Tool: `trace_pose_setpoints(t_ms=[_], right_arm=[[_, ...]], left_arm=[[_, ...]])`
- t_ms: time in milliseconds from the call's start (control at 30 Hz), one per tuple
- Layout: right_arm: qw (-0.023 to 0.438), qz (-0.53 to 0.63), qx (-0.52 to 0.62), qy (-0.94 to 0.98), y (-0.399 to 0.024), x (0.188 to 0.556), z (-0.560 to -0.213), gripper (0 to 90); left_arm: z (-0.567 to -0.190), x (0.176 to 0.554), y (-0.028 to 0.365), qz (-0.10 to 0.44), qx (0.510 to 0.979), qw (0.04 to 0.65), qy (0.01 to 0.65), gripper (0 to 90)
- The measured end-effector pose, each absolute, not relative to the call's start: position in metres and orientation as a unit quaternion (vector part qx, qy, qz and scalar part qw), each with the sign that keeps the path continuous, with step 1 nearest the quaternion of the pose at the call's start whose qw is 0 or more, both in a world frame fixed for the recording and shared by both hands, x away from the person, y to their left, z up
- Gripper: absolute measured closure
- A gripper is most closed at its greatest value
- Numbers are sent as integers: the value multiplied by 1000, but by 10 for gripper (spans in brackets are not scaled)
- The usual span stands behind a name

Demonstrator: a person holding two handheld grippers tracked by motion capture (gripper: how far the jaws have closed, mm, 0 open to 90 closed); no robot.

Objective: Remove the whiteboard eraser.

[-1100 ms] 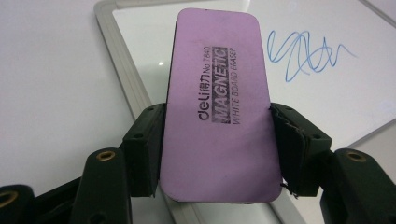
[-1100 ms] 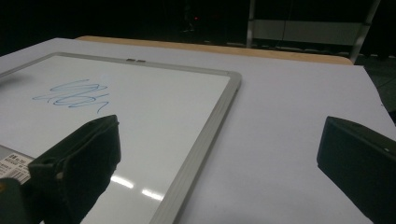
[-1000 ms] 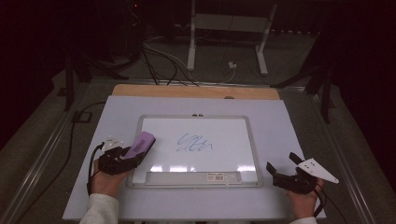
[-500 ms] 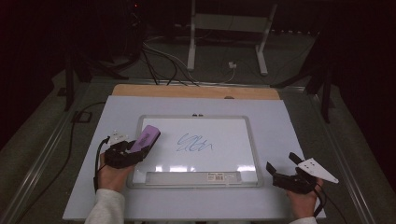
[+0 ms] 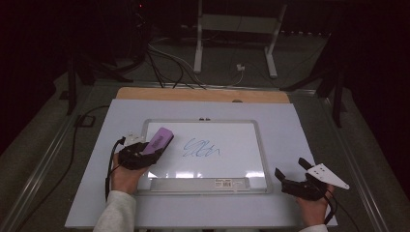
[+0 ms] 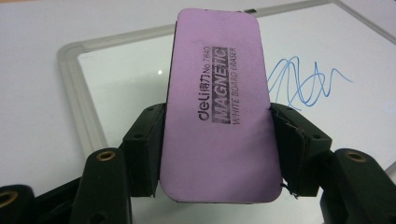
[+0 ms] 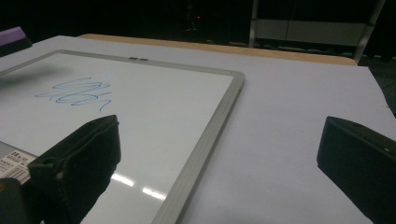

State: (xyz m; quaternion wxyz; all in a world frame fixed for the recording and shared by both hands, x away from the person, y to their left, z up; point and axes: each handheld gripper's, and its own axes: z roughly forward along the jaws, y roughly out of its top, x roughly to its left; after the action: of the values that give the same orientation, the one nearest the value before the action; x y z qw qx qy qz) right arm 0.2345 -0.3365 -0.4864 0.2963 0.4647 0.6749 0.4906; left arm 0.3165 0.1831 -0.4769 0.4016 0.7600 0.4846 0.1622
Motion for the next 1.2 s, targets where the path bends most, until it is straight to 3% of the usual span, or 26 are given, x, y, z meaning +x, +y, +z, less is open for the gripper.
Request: trace_pose_setpoints(t_ms=[1200], right_arm=[[294,489,465,676,-336,235,-487,2]], left_arm=[[-505,340,150,120,810,359,447,411]])
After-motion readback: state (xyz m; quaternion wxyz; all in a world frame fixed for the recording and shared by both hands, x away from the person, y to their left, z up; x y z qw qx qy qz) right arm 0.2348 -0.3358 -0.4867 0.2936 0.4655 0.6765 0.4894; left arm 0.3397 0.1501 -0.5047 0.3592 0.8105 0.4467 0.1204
